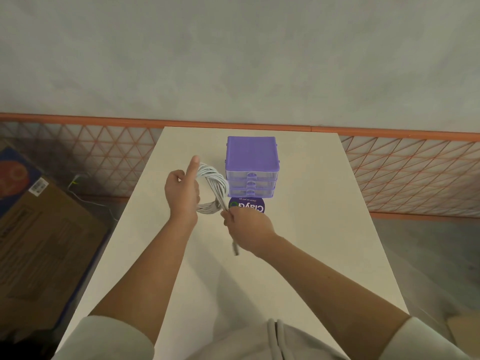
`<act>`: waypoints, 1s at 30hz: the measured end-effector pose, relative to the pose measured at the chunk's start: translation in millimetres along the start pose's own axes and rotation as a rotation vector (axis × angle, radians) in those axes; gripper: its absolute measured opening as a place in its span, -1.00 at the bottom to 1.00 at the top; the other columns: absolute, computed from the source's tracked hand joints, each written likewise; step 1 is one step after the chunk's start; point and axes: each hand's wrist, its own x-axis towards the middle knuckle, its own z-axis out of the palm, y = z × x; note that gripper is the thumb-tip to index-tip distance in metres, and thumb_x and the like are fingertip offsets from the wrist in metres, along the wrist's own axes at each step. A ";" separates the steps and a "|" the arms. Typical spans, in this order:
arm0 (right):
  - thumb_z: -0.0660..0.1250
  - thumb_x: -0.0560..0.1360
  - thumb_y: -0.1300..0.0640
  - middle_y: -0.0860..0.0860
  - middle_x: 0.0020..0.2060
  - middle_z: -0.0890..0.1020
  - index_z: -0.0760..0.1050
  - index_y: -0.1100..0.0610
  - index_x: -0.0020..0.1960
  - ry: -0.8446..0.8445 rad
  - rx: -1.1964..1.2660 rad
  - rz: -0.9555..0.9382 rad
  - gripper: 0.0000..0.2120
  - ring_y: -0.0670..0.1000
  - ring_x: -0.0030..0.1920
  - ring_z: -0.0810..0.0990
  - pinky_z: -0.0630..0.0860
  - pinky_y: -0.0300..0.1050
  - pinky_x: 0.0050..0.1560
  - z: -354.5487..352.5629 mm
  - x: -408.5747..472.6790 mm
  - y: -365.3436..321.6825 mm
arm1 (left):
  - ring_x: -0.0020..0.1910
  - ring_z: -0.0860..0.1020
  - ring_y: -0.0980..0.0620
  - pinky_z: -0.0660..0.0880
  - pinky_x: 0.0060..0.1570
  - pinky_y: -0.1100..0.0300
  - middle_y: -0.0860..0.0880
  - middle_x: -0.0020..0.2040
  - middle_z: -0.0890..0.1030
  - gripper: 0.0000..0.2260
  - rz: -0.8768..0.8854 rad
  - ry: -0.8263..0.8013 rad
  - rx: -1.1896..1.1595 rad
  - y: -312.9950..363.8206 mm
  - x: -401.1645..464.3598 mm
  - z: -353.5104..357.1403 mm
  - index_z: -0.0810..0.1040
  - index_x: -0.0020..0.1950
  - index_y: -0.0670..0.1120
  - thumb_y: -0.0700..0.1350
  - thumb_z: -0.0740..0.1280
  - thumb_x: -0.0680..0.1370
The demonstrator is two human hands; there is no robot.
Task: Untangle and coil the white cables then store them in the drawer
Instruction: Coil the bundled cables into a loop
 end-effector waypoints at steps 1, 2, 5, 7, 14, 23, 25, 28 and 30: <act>0.03 0.66 -0.05 0.09 0.01 0.64 0.50 0.13 0.09 -0.037 0.045 0.031 -0.65 0.17 -0.06 0.61 0.53 -0.03 -0.08 -0.2 4.1 4.7 | -0.55 0.13 0.07 0.06 -0.52 0.22 0.02 -0.51 0.22 -0.56 -0.061 -0.038 -0.031 -0.7 -1.6 -0.9 0.24 -0.27 -0.01 0.23 0.39 0.48; 0.08 0.63 -0.02 0.07 0.01 0.65 0.47 0.12 0.13 -0.070 0.132 0.062 -0.72 0.15 -0.10 0.63 0.55 -0.05 -0.12 -0.4 7.2 8.0 | -0.56 0.12 0.07 0.02 -0.50 0.22 0.02 -0.52 0.19 -0.58 -0.118 -0.073 -0.064 -1.6 -2.5 -1.9 0.25 -0.30 0.00 0.25 0.32 0.52; 0.24 0.54 0.01 0.10 -0.09 0.70 0.32 0.10 0.23 -0.124 0.560 0.168 -0.69 0.01 -0.31 0.60 0.54 -0.13 -0.24 -1.0 8.3 8.6 | -0.55 0.10 0.07 0.00 -0.50 0.24 0.02 -0.52 0.17 -0.67 -0.155 -0.113 -0.066 -5.7 -7.0 -1.2 0.34 -0.28 -0.01 0.13 0.30 0.56; 0.30 0.53 0.01 0.15 -0.16 0.70 0.25 0.14 0.24 -0.130 0.742 0.201 -0.62 -0.08 -0.50 0.54 0.44 -0.26 -0.46 -2.4 6.4 5.4 | -0.54 0.10 0.06 0.02 -0.49 0.23 0.02 -0.51 0.17 -0.71 -0.136 -0.103 -0.050 -7.8 -9.8 2.3 0.37 -0.22 -0.04 0.10 0.33 0.55; 0.37 0.49 -0.20 0.07 -0.21 0.69 0.43 0.15 0.05 -0.034 0.670 0.205 -0.58 -0.08 -0.45 0.54 0.39 -0.22 -0.48 0.7 10.0 8.5 | -0.54 0.10 0.05 0.04 -0.48 0.21 0.01 -0.51 0.17 -0.67 -0.142 -0.031 -0.066 -5.6 -15.0 8.3 0.32 -0.23 -0.04 0.12 0.36 0.54; 0.28 0.56 -0.17 -0.01 -0.23 0.68 0.43 0.07 -0.21 0.043 0.504 0.103 -0.66 -0.02 -0.33 0.50 0.41 -0.18 -0.35 2.3 4.1 11.6 | -0.56 0.14 0.06 0.09 -0.54 0.25 0.01 -0.51 0.22 -0.61 -0.065 0.061 -0.052 -4.5 -15.8 9.4 0.23 -0.27 -0.04 0.08 0.40 0.52; 0.22 0.59 -0.16 -0.02 -0.31 0.59 0.37 0.06 -0.23 0.094 0.457 0.026 -0.65 0.00 -0.33 0.47 0.38 -0.11 -0.34 6.2 -3.8 8.2 | -0.56 0.15 0.06 0.10 -0.54 0.25 0.02 -0.52 0.24 -0.57 -0.029 0.097 -0.072 -3.2 -13.3 10.3 0.20 -0.30 -0.04 0.05 0.43 0.51; 0.14 0.62 -0.16 -0.01 -0.37 0.49 0.30 0.09 -0.21 0.155 0.435 -0.029 -0.62 0.07 -0.32 0.43 0.38 -0.03 -0.29 14.8 -13.1 5.6 | -0.56 0.15 0.06 0.10 -0.54 0.26 0.03 -0.53 0.25 -0.57 -0.018 0.115 -0.087 -2.2 -12.5 12.9 0.20 -0.31 -0.04 0.03 0.44 0.50; 0.10 0.63 -0.17 -0.04 -0.37 0.46 0.28 0.07 -0.21 0.159 0.403 -0.033 -0.63 0.07 -0.29 0.43 0.35 -0.05 -0.29 17.3 -13.3 9.8 | -0.56 0.14 0.07 0.09 -0.55 0.26 0.02 -0.51 0.24 -0.59 -0.059 0.114 -0.100 -2.9 -13.3 12.0 0.22 -0.29 -0.04 0.03 0.44 0.50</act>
